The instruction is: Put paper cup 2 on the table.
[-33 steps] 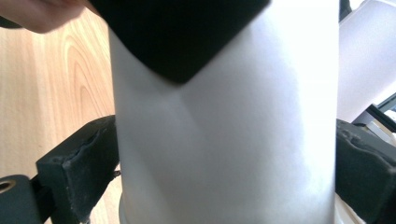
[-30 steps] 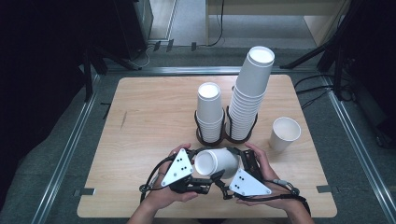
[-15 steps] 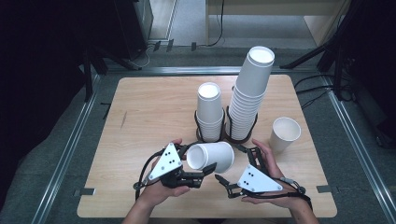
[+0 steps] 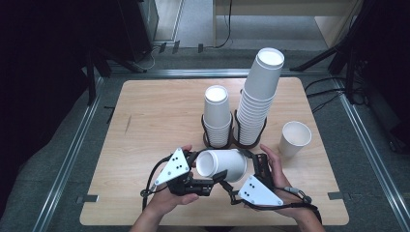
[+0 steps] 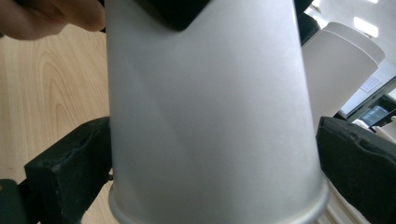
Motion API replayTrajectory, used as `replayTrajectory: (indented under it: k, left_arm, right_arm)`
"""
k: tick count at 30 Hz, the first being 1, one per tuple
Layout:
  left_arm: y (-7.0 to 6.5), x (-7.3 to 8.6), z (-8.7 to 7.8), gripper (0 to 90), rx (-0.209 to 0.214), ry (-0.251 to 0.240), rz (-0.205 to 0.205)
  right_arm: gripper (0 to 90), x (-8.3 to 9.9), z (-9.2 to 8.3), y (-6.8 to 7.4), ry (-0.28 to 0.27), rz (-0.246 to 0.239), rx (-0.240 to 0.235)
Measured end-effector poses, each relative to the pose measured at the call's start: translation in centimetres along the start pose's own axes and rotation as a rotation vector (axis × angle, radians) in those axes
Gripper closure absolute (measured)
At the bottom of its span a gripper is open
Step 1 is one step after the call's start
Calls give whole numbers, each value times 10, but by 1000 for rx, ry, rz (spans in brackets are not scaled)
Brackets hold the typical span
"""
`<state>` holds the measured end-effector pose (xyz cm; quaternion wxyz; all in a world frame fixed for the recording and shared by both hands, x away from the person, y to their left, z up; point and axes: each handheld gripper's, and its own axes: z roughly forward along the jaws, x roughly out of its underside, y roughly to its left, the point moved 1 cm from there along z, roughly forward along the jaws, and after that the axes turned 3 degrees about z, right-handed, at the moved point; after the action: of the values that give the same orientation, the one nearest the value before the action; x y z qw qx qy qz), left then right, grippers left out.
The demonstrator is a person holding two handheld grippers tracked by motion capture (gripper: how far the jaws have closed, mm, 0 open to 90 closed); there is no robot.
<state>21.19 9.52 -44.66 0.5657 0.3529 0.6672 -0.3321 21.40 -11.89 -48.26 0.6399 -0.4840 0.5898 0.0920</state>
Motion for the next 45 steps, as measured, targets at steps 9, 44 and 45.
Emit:
replayTrajectory:
  k: [9,44,45]
  left_arm:
    - [-3,1,3,239,26,13,-14]
    - [3,2,15,38,11,249,-94]
    - [3,3,16,39,10,257,-95]
  right_arm:
    - [0,4,8,7,29,-59,29]
    - [134,13,3,10,168,-543,181]
    - [134,13,4,10,170,-556,185]
